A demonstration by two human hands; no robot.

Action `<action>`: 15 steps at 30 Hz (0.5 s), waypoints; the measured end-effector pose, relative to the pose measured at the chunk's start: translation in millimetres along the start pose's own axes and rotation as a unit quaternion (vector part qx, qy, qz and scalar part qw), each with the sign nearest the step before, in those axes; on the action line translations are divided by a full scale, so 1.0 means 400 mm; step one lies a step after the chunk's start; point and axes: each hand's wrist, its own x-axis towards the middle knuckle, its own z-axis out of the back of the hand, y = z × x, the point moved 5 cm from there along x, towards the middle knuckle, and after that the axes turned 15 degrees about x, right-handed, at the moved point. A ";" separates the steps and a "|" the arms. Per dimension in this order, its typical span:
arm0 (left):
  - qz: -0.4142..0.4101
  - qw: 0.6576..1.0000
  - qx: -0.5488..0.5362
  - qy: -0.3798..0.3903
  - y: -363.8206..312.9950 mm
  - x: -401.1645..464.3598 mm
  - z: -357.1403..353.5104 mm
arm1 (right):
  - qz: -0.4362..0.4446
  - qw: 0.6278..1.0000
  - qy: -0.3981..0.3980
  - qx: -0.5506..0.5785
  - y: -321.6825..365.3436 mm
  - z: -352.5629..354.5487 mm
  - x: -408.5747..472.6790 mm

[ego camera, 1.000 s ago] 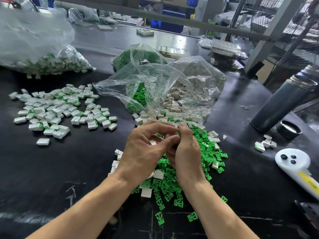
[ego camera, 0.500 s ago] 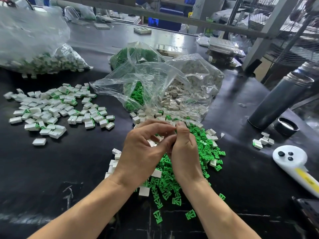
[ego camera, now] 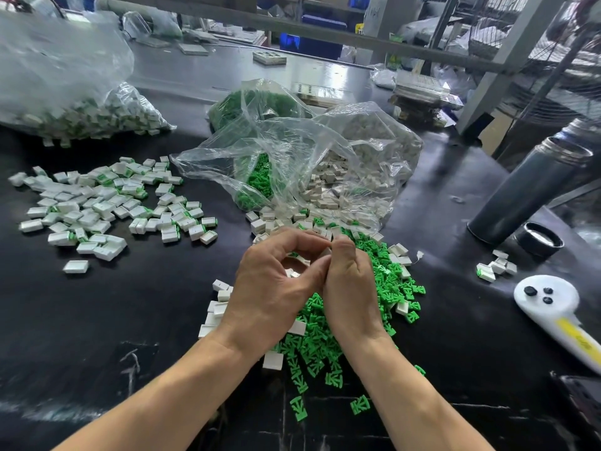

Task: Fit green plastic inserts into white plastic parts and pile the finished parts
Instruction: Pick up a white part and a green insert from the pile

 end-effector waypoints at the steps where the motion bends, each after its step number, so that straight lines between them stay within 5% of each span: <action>1: -0.003 1.000 -0.001 0.000 -0.001 0.000 0.001 | -0.001 1.000 0.000 -0.003 -0.001 0.000 0.001; 15: -0.032 0.999 0.001 -0.015 -0.012 0.000 0.011 | 0.011 1.000 0.026 -0.005 0.004 -0.003 -0.005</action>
